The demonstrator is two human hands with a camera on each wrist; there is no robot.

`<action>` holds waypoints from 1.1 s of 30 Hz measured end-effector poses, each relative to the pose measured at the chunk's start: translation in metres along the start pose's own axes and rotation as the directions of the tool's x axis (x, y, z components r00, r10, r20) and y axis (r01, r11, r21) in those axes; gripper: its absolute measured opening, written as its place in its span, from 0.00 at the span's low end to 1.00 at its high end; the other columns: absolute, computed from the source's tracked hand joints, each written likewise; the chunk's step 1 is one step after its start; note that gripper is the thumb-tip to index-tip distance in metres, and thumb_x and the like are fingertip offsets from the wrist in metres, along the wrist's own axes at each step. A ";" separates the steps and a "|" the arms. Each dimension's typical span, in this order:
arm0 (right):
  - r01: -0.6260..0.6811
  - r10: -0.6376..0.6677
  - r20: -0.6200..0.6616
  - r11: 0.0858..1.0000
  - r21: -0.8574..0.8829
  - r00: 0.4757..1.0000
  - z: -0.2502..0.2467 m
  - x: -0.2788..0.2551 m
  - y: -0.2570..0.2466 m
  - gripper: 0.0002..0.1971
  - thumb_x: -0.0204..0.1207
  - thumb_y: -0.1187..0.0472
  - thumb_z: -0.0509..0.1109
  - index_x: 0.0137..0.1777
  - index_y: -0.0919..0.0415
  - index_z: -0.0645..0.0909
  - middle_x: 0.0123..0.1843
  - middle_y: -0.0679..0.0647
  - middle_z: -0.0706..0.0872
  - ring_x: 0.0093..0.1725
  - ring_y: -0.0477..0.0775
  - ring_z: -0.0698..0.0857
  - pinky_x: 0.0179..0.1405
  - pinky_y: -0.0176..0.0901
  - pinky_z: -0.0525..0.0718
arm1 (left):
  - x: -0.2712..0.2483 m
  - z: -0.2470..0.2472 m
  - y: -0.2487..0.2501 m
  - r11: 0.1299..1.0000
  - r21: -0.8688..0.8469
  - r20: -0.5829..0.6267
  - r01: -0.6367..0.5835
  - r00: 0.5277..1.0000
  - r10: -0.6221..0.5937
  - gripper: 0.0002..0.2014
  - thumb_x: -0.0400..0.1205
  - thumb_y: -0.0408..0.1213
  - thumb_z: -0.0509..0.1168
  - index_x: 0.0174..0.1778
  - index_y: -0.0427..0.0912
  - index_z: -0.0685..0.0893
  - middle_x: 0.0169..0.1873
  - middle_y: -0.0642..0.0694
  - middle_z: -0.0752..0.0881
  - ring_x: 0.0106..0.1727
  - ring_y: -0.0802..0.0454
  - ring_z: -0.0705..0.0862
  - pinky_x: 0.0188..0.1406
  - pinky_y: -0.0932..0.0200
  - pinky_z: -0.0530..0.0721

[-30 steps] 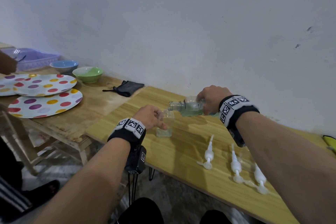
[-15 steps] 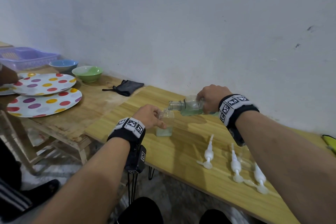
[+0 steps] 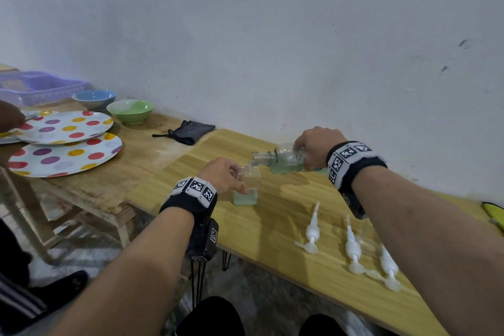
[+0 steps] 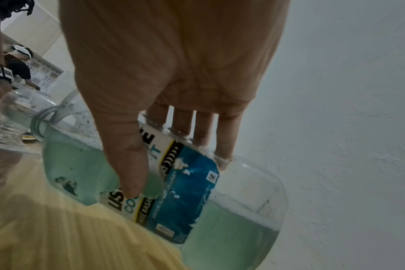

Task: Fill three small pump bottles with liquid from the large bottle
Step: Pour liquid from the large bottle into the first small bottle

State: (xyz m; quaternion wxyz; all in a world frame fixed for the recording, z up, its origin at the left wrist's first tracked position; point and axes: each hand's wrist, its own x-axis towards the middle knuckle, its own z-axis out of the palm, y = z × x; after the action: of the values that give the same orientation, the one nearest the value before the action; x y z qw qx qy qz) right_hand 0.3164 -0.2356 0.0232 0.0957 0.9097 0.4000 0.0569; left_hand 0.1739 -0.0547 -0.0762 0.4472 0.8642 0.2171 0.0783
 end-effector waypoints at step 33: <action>0.008 -0.009 -0.019 0.999 -0.034 1.000 0.002 0.002 0.000 0.23 0.66 0.60 0.75 0.62 0.41 0.84 0.55 0.46 0.88 0.52 0.53 0.86 0.47 0.45 0.82 | -0.003 0.000 0.001 1.000 -0.009 -0.015 0.003 1.000 -0.003 0.19 0.63 0.37 0.85 0.44 0.37 0.86 0.47 0.43 0.91 0.53 0.46 0.88 0.48 0.58 0.83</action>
State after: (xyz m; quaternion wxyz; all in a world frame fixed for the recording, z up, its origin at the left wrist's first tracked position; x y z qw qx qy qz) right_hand 0.3182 -0.2342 0.0217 0.1076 0.9057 0.4037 0.0721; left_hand 0.1717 -0.0563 -0.0755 0.4497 0.8611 0.2213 0.0853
